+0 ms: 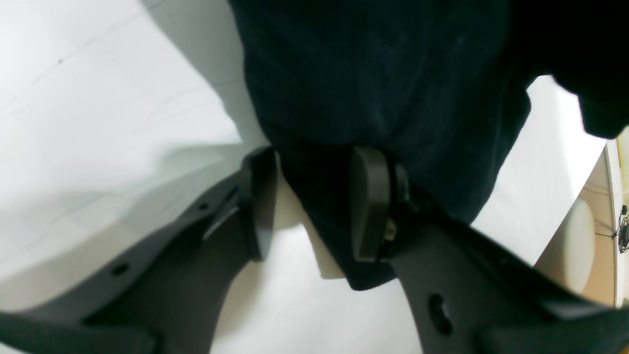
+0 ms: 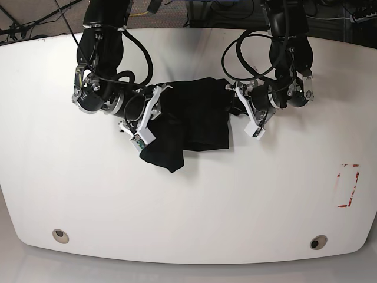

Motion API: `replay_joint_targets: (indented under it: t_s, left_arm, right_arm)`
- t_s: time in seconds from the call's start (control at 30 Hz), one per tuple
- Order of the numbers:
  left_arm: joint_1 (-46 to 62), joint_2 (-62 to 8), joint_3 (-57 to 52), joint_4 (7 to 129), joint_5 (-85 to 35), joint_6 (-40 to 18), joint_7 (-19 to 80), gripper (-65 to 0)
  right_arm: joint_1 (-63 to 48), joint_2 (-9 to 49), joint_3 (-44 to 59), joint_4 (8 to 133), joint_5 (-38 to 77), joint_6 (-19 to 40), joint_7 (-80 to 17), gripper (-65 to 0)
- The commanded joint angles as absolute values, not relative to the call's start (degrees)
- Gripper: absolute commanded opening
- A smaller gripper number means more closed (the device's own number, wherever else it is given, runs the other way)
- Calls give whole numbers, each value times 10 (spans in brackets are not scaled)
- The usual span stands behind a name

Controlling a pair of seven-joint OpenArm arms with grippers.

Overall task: Fold the T-shirt properly
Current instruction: 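Lift the strip ends with both grippers and fold them together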

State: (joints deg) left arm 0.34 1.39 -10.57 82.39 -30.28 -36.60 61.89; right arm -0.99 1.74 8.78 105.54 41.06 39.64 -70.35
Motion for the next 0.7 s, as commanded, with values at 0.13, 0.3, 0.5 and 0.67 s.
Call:
replay_joint_targets:
  t_s: [0.13,0.3,0.5,0.67]
  left_arm:
    - [4,13,-107,829,-286,-357,636,-425]
    - [3,13,-107,843,-287,-358,636,-425]
    - [15,-11,-139,911,-357,-358,636,-426]
    - [15,-25,-214,938,-403,-358,636,-426]
  right_arm:
    - [18,20,21,1022,413,400,-657,-252]
    - [5,20,-40,1079,358,400,-656,-176]
    - [-23,19,-15,1119,350,400,-654,-176]
    - [-44,42,39,1118,392,400,-654,-176]
